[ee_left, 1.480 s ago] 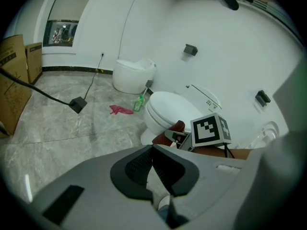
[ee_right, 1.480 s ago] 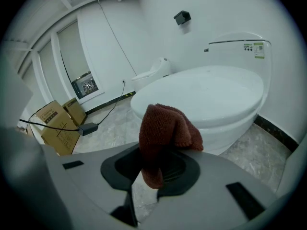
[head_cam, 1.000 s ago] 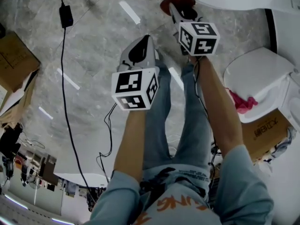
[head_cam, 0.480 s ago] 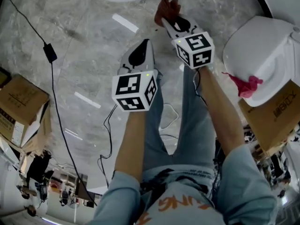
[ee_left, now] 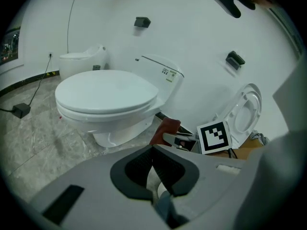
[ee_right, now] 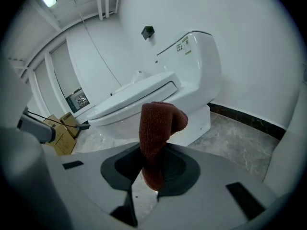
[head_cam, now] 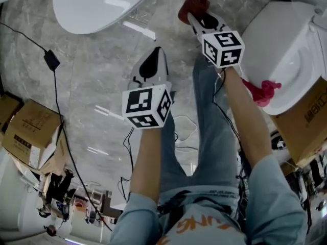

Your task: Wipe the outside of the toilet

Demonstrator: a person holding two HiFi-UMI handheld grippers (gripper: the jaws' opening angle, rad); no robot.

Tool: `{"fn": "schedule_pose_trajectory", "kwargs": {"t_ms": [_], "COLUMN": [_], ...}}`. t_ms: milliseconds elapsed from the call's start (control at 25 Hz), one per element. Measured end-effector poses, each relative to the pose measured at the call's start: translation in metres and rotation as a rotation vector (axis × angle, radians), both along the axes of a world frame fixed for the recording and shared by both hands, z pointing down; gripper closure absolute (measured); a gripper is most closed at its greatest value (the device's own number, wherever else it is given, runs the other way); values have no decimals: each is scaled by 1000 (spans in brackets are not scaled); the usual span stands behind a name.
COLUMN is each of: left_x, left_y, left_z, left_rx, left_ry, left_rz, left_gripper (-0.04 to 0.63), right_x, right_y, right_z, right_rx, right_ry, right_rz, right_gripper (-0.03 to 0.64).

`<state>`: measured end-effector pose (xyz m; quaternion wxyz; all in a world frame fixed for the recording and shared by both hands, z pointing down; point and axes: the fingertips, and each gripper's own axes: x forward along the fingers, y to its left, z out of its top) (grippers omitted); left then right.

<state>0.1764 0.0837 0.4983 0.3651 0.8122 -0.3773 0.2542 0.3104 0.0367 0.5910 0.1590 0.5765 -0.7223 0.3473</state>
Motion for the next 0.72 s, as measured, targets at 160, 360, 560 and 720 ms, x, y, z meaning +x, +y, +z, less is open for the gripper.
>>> {"fn": "schedule_pose_trajectory", "kwargs": {"t_ms": [160, 360, 560, 720], "left_x": [39, 73, 110, 124], "left_y": [-3, -13, -29, -51], "left_z": [8, 25, 36, 38], "left_rx": [-4, -23, -22, -3], "left_ry": [-10, -21, -4, 25], "left_rz": [-10, -43, -53, -106], "left_gripper": [601, 601, 601, 601], "right_x": [34, 50, 76, 92], "right_y": [-11, -37, -72, -105], "right_z": [17, 39, 49, 50], "right_rx": [-17, -40, -37, -7], "right_ry": [-21, -24, -54, -64], "right_rz": [-4, -60, -70, -60], "right_gripper": [537, 537, 537, 537]}}
